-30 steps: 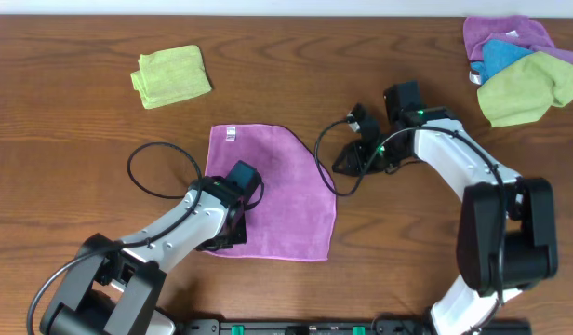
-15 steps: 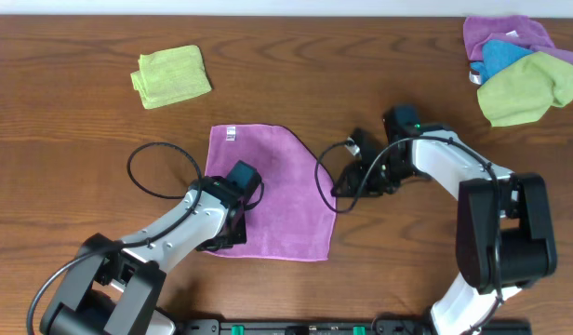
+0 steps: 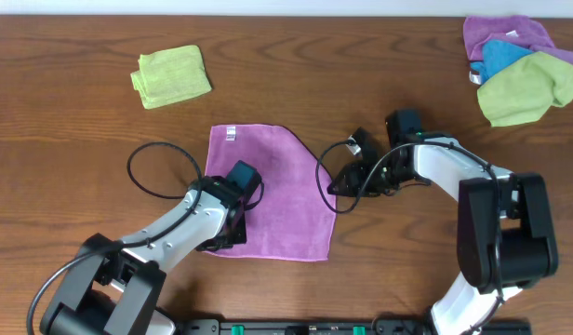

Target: Fold the cloth

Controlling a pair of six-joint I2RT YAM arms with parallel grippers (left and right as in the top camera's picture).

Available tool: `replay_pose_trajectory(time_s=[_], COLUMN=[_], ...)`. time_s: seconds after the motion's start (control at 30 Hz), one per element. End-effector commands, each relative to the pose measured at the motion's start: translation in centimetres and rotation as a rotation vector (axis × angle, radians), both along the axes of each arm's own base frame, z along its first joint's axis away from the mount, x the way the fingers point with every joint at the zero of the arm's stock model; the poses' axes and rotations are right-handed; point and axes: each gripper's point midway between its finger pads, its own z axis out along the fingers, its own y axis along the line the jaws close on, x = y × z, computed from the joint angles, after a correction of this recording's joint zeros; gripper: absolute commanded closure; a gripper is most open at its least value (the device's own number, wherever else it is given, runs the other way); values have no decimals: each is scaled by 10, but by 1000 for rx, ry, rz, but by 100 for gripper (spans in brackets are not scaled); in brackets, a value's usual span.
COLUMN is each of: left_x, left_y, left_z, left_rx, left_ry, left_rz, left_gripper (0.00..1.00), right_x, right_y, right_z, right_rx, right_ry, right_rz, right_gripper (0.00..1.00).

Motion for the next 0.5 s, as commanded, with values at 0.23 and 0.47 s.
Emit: replay_pose_trajectory(time_s=[0.23, 0.47], left_x=[-17, -17], left_y=[8, 8], left_z=[-10, -10], left_rx=[19, 18], left_ry=[61, 61], left_rz=[8, 8], left_gripper=[94, 94], right_x=[-3, 0], right_y=[8, 8], right_z=[-1, -6], right_rx=[78, 86], right_ry=[56, 51], right_rz=[-19, -19], right_gripper=[57, 56])
